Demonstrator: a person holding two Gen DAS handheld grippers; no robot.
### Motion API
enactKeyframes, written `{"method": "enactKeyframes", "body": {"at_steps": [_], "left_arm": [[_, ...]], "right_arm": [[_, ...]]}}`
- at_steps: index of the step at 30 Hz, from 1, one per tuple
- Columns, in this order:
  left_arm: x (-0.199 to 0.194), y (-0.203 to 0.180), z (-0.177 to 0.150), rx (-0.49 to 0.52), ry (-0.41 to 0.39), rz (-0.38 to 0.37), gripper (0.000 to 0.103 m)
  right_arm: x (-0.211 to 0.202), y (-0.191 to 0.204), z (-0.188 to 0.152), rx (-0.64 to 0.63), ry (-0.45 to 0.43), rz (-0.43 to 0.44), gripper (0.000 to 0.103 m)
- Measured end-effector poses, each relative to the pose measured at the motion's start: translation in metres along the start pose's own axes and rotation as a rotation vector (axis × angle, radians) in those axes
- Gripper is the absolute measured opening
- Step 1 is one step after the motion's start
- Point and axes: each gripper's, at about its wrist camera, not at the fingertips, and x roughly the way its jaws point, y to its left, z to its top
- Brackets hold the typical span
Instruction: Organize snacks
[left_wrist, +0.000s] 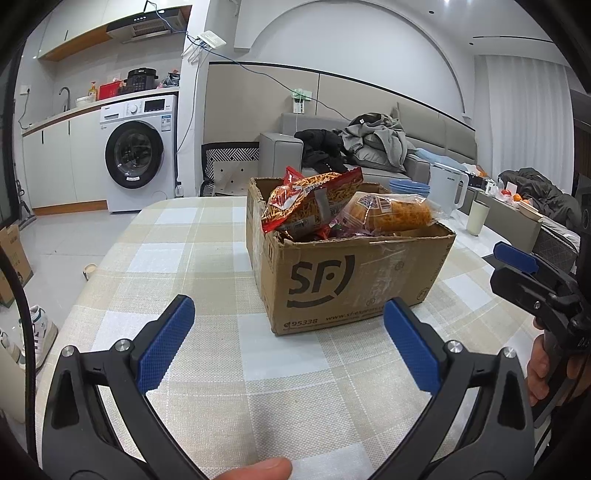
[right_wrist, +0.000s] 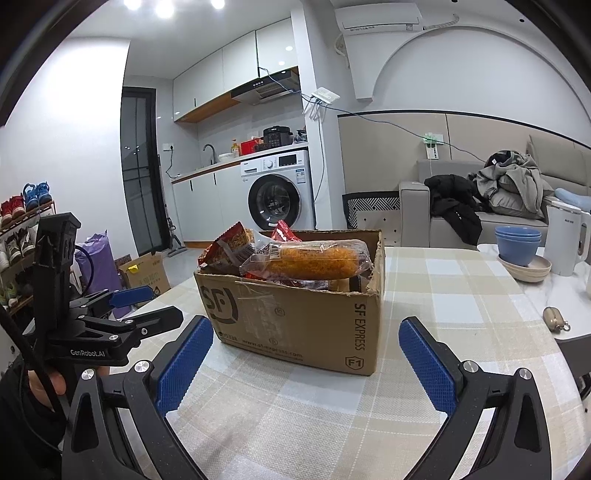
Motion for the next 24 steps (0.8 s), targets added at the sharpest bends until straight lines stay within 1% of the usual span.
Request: {"method": "enactKeyframes", "body": {"at_steps": [24], "left_arm": [[0.0007, 0.0005, -0.0014, 0.009, -0.004, -0.001, 0.102]], "right_arm": [[-0.0004, -0.0009, 0.0, -0.003, 0.0, -0.001, 0.102]]}}
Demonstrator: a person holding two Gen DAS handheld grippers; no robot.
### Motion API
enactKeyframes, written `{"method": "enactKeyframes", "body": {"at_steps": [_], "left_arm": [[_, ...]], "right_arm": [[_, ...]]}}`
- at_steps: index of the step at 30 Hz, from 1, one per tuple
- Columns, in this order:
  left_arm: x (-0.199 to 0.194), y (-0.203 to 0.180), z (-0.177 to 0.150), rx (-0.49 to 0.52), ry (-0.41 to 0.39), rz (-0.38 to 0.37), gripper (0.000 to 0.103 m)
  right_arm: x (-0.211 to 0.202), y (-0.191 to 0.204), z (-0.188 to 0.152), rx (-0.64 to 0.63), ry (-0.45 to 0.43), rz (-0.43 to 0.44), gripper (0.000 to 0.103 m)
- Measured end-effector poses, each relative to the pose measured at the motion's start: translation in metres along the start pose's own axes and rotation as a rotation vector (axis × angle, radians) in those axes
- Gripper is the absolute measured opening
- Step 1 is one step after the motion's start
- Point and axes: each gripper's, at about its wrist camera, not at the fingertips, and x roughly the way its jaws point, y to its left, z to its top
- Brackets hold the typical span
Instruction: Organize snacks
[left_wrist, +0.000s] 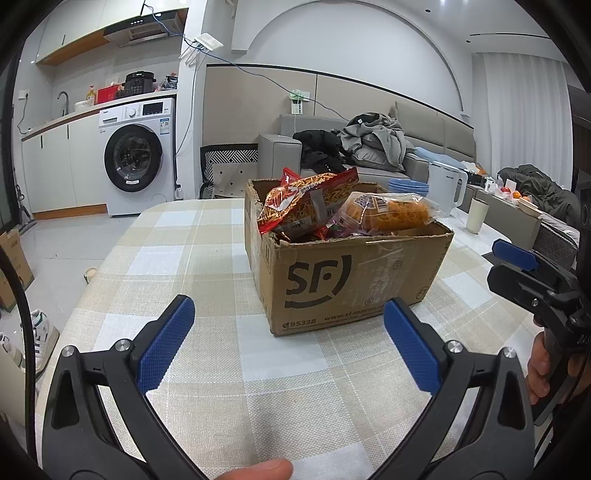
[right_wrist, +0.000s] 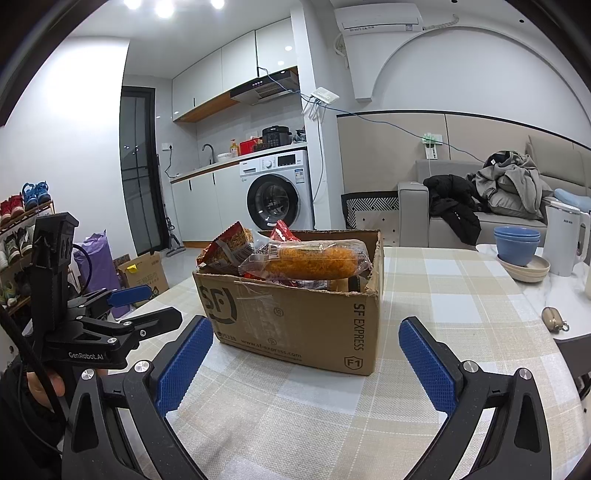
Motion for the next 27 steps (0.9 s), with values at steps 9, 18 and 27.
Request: {"method": "enactKeyframes", "body": {"at_steps": [9, 18, 27], "left_arm": [[0.0002, 0.0, -0.0004, 0.001, 0.001, 0.001, 0.102], [0.001, 0.0008, -0.0005, 0.0, 0.001, 0.0, 0.102], [0.0005, 0.0005, -0.0007, 0.006, -0.002, -0.001, 0.102]], "right_arm": [[0.0002, -0.0002, -0.0001, 0.001, 0.0, -0.001, 0.102], [0.0001, -0.0006, -0.0002, 0.003, 0.003, -0.004, 0.102], [-0.0009, -0.0015, 0.0, 0.003, 0.005, -0.006, 0.102]]}}
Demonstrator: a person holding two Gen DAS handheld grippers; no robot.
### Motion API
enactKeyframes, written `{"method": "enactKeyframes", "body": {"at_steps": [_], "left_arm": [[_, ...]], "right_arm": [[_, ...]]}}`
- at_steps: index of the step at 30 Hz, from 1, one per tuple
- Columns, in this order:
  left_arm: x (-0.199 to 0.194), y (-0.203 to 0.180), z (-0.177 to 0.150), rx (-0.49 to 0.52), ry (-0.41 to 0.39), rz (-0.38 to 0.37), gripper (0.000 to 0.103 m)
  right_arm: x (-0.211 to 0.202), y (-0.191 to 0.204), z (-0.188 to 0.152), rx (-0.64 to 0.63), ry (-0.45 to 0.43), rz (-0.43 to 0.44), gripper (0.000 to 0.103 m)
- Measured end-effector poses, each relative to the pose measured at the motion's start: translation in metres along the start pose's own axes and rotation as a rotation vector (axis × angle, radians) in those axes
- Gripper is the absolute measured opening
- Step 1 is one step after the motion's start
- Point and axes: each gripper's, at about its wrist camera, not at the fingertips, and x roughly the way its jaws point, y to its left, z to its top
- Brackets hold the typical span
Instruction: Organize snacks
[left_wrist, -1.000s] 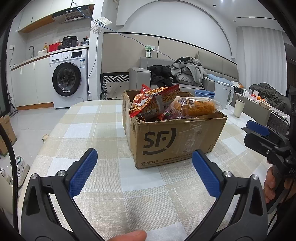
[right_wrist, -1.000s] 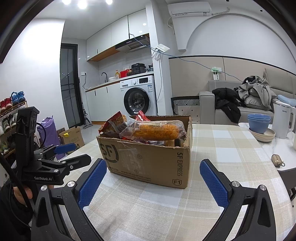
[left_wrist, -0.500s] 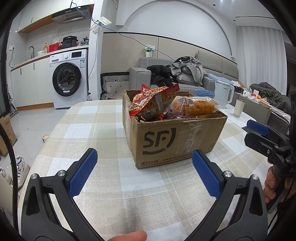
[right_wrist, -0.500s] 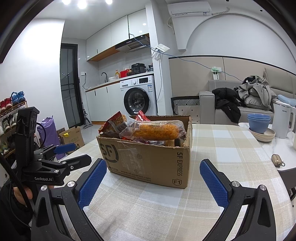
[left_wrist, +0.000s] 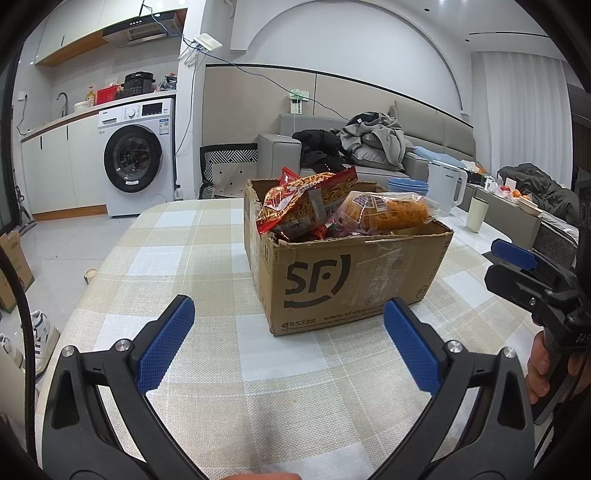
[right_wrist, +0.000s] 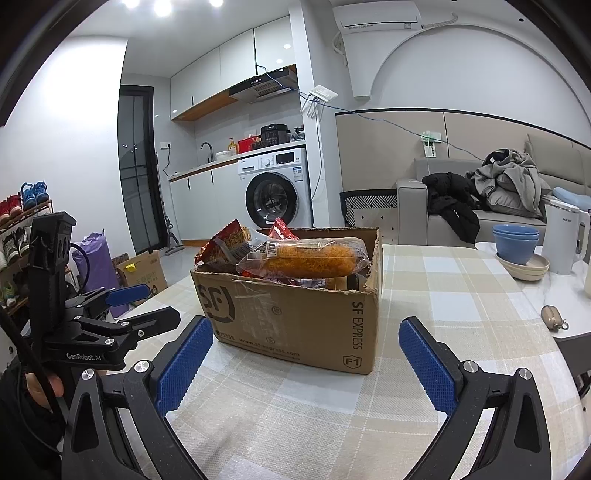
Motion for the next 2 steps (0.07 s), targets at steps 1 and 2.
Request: {"method": "enactKeyframes", "body": {"at_steps": [1, 2], "left_arm": [[-0.0007, -0.0006, -0.0002, -0.001, 0.0, 0.0, 0.102], [0.0001, 0.0002, -0.0001, -0.002, 0.001, 0.0, 0.102]], "right_arm": [[0.0003, 0.0004, 0.0, 0.0, 0.0, 0.0, 0.102], [-0.0002, -0.0003, 0.0, 0.0, 0.0, 0.0, 0.102]]}}
